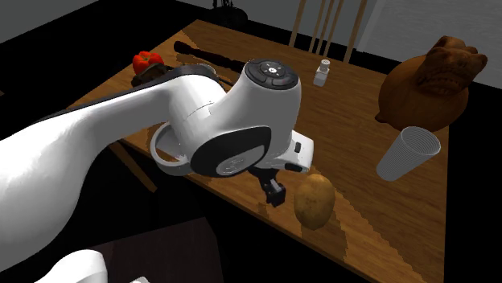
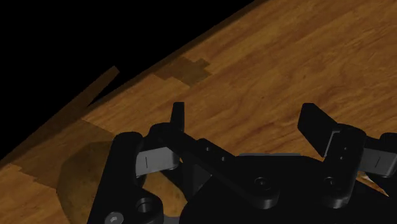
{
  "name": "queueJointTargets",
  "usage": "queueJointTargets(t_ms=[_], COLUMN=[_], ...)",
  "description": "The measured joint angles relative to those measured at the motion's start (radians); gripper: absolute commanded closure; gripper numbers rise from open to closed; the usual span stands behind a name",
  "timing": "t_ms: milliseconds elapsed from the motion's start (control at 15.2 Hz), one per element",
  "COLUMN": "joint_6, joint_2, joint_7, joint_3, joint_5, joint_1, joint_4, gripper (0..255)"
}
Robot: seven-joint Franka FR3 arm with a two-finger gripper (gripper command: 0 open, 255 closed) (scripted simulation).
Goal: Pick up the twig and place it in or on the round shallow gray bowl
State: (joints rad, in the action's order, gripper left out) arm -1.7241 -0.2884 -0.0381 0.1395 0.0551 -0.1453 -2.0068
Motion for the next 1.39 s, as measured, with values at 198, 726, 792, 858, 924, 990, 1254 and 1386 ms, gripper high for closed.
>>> queueJointTargets(t_ms=[198, 726, 792, 858, 924, 990, 1254, 1386], joint_6=[0.012, 0.054, 0.07, 0.084, 0.099, 0.116, 0.158, 0.138], joint_2=[0.099, 0.357, 0.395, 0.43, 0.466, 0.505, 0.626, 0.634], joint_7=[0.022, 0.072, 0.077, 0.077, 0.082, 0.086, 0.105, 0.107], joint_3=[0.03, 0.111, 0.121, 0.133, 0.143, 0.152, 0.182, 0.184], joint_5=[-0.007, -0.053, -0.063, -0.073, -0.083, -0.096, -0.136, -0.139], joint_1=[-0.025, -0.101, -0.112, -0.128, -0.141, -0.157, -0.213, -0.217], joint_4=[0.106, 0.39, 0.442, 0.488, 0.536, 0.589, 0.739, 0.726], gripper=[0, 0, 0, 0, 0, 0, 0, 0])
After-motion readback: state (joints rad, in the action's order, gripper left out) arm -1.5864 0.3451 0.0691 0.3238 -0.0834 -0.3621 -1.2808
